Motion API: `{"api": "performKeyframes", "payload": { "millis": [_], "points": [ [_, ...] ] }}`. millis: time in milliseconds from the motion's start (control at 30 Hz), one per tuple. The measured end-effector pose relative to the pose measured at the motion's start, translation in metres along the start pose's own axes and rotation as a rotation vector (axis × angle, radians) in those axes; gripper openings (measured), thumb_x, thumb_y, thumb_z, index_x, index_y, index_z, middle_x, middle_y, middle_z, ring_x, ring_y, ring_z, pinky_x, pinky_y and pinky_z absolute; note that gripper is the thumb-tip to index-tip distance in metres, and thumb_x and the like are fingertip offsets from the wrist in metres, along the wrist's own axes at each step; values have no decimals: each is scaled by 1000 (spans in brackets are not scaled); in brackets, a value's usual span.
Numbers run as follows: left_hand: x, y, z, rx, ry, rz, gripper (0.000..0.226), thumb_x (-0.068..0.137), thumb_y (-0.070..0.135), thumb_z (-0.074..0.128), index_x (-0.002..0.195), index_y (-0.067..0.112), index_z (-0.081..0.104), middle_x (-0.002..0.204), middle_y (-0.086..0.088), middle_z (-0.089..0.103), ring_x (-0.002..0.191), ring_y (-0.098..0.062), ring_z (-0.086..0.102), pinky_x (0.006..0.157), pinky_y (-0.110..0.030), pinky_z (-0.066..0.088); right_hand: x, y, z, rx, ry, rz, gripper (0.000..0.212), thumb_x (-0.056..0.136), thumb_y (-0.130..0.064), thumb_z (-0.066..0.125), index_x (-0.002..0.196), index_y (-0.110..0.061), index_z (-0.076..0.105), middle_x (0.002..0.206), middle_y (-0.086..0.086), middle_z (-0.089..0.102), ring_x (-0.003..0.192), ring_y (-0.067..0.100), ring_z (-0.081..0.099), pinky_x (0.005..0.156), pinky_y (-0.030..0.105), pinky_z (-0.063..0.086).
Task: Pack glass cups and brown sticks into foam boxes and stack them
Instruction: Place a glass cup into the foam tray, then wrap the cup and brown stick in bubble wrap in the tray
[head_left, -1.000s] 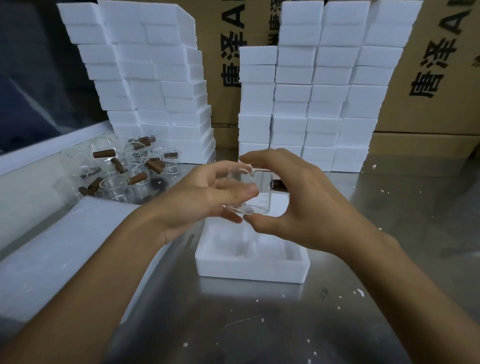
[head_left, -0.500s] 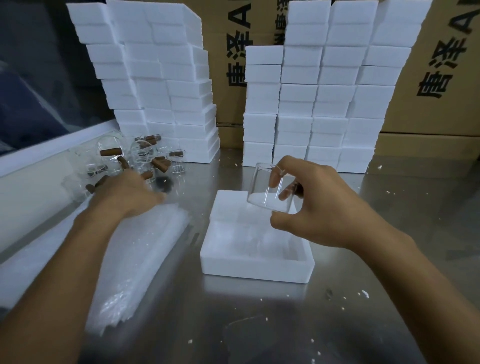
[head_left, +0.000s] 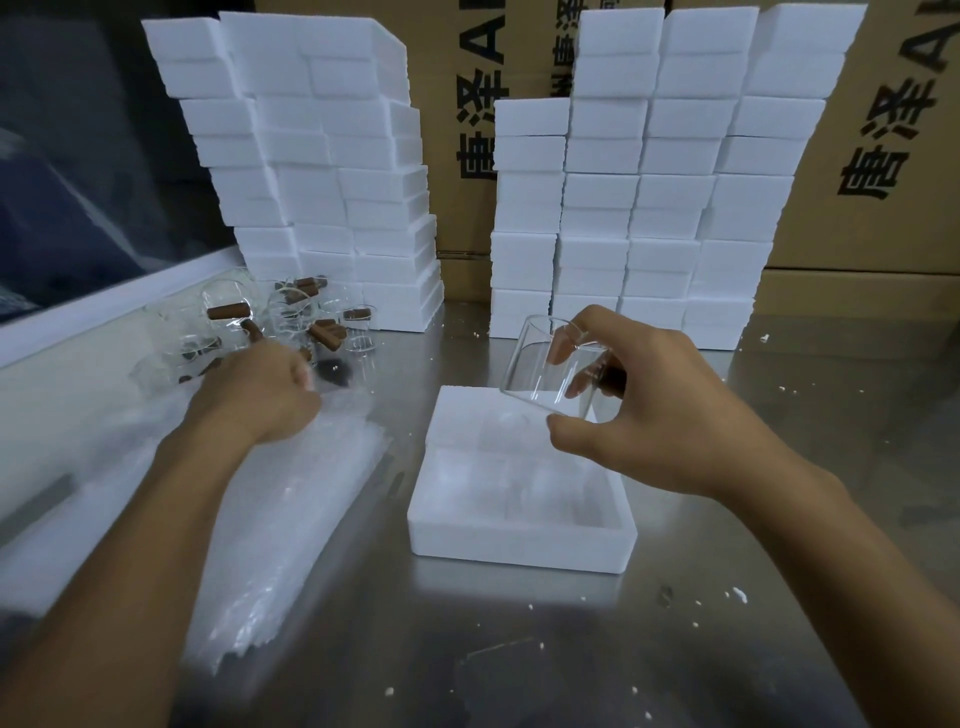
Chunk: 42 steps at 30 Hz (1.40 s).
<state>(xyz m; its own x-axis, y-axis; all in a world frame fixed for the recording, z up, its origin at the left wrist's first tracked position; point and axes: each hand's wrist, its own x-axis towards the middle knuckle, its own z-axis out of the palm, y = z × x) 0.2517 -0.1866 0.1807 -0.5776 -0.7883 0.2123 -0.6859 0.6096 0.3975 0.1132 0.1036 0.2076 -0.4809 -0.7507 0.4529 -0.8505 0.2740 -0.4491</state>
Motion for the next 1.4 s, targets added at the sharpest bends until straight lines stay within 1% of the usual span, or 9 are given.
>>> {"api": "performKeyframes", "payload": {
  "millis": [233,367,567,733,833,933,1033,1167,1400],
  "points": [
    [-33,57,-3,-267,172,390,35,87,1,54,84,30,35,79,1,61,61,-19,57,49,-31,43,-1,1,-2,33,37,3,45,68,-40,77,108,-34,58,85,-21,60,75,-12,54,58,9,41],
    [-43,71,-1,-206,133,457,40,86,-7,50,84,31,62,84,11,58,47,-7,48,47,-23,39,1,1,-3,73,86,42,41,64,-44,86,89,-28,59,87,-15,62,70,-9,55,60,6,41],
    [-50,81,10,-292,152,239,52,83,49,68,42,18,57,43,12,52,42,-8,50,57,-27,46,2,-4,-3,203,26,84,60,46,-75,73,73,-23,58,115,-5,70,60,7,62,51,17,48],
    [-55,86,8,-171,183,200,10,79,23,81,73,27,75,88,0,75,80,-21,68,70,-31,51,1,-10,-1,463,31,139,51,63,-65,70,81,-17,69,83,-14,73,57,15,63,51,24,48],
    [-59,89,9,-194,134,245,27,77,6,76,92,29,76,109,2,72,90,-21,65,72,-26,43,1,-18,0,1025,-114,291,38,70,-59,74,69,-21,68,99,-3,76,58,12,58,66,33,47],
    [-66,95,5,-290,58,367,47,74,-1,70,80,46,67,88,9,69,75,-13,61,64,-27,47,-1,-32,6,1595,-387,334,30,74,-53,72,64,-25,72,89,0,69,61,11,52,66,24,50],
    [-69,100,7,-408,-31,439,36,74,0,71,85,34,69,87,5,72,79,-17,68,70,-36,57,-1,-35,20,1624,-384,389,30,81,-50,70,74,-22,76,76,-4,63,64,10,53,69,23,52],
    [-69,99,11,-427,-50,430,62,73,-1,73,122,35,63,83,10,61,63,1,61,48,-7,37,1,-25,33,1635,-181,590,29,82,-46,73,76,-18,78,82,-1,71,61,14,56,70,29,57],
    [-74,103,16,-412,-103,589,90,75,-2,74,150,33,38,155,19,34,118,-35,55,95,-35,49,6,-6,38,1646,-75,713,31,99,-19,54,119,1,69,130,15,53,79,31,72,74,39,60]
  ]
}}
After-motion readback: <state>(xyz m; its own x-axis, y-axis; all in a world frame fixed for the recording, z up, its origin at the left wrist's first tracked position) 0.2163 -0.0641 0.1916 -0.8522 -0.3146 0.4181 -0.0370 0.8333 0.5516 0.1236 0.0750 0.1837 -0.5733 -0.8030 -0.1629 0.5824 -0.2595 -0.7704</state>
